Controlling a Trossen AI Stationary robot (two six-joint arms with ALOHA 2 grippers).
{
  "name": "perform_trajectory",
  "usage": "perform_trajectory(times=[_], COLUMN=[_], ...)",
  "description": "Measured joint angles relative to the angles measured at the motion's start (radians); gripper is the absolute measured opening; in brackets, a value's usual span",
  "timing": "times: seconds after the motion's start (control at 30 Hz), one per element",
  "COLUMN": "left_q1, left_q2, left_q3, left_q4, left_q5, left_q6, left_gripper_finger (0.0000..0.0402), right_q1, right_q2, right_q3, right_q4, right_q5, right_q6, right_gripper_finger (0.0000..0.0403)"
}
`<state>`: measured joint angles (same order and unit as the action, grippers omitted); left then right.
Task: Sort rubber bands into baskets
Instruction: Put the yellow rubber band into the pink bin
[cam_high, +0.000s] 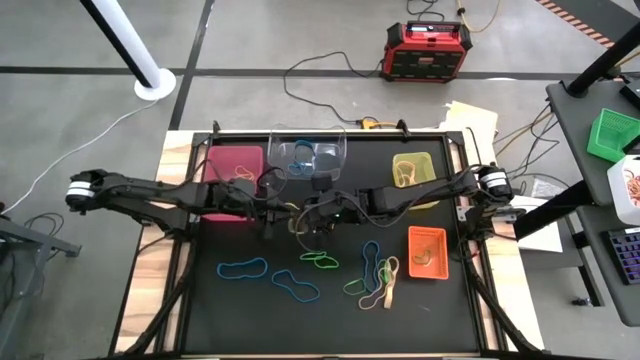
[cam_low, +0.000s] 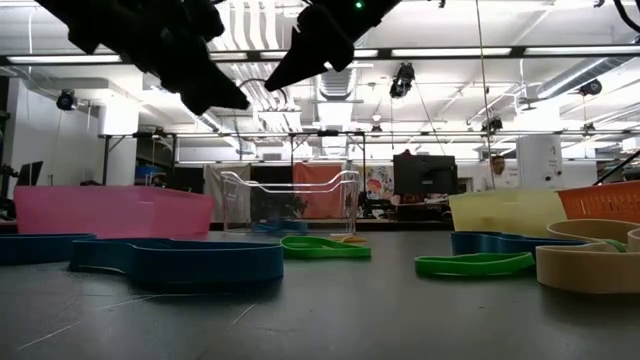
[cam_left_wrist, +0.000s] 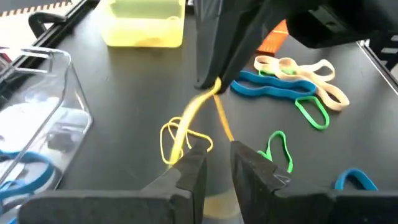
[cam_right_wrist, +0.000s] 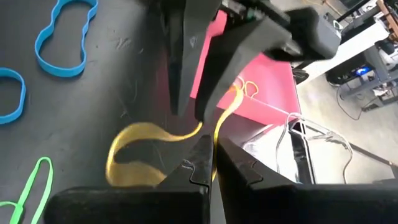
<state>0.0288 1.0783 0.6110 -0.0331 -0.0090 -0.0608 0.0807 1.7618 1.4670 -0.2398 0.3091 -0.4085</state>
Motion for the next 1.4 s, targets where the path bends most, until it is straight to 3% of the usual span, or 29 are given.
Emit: perform_trajectory(times=[0.17,0.57,0.83,0.93,1.03,1.2,1.4], left_q1=[0.000,0.000,-0.001,0.000,0.000,0.000,0.000], left_q2=[-0.054,-0.076,0.002,0.021,0.029,0.022,0.019], left_q3=[0.027,0.050,0.049,0.049,0.051,0.064,0.083], left_q4=[-0.097,-0.061,-0.011,-0.003,-0.006,-0.013,-0.055], left_q5=[-0.001,-0.049,0.105,0.105,0.105,0.105,0.105], left_q6=[0.007,0.034,0.031,0.022,0.026,0.030,0.034], left_gripper_finger=[0.0083,0.0214,0.0229,0.0218,0.0178,0.0027,0.0002], right_q1=[0.000,0.002,0.002,0.002,0.002,0.002,-0.005], right_q2=[0.000,0.000,0.000,0.000,0.000,0.000,0.000], right_q3=[0.000,0.000,0.000,0.000,0.000,0.000,0.000], right_q4=[-0.001,-0.006,0.033,0.044,0.044,0.048,0.054], right_q5=[-0.002,-0.031,-0.029,-0.029,-0.026,-0.021,-0.021], right_q6=[-0.009,-0.053,-0.109,-0.120,-0.123,-0.103,-0.038], right_gripper_finger=[0.0009,0.0009,0.0009,0.0009,0.0009,0.0011,0.0049])
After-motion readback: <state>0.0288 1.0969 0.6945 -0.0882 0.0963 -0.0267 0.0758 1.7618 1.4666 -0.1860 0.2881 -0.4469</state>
